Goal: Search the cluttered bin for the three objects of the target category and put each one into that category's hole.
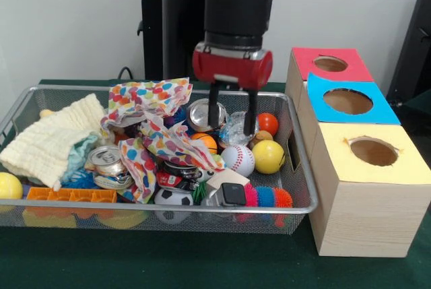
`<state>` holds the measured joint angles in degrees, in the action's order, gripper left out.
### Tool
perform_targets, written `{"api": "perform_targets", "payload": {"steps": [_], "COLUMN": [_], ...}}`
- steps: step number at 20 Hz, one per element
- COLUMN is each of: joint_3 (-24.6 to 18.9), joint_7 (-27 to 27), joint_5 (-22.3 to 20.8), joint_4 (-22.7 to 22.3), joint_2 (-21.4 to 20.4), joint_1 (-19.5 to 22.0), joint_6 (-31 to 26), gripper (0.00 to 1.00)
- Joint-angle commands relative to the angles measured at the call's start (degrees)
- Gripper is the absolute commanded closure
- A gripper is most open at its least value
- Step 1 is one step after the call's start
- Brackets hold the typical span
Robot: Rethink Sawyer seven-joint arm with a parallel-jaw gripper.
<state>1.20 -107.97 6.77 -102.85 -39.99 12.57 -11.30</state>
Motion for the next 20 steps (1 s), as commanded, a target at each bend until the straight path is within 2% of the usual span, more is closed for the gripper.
{"api": "perform_targets", "payload": {"steps": [1,7,13,20], "joint_3": [0.90,-0.12,-0.12,0.76], "joint_7": [-9.05,-8.74,-6.45,-5.79], "joint_5": [0.70,0.08,-3.52,-5.13], "joint_4": [-6.82,-7.13,-5.99,-6.82], "joint_2": [-6.75,-4.08,2.07,5.89], "joint_1": [-1.66,-0.69,1.34,2.31], "joint_6": [-7.85,-3.76,2.60,3.55], "gripper": [0.00,0.00,0.00,0.00]}}
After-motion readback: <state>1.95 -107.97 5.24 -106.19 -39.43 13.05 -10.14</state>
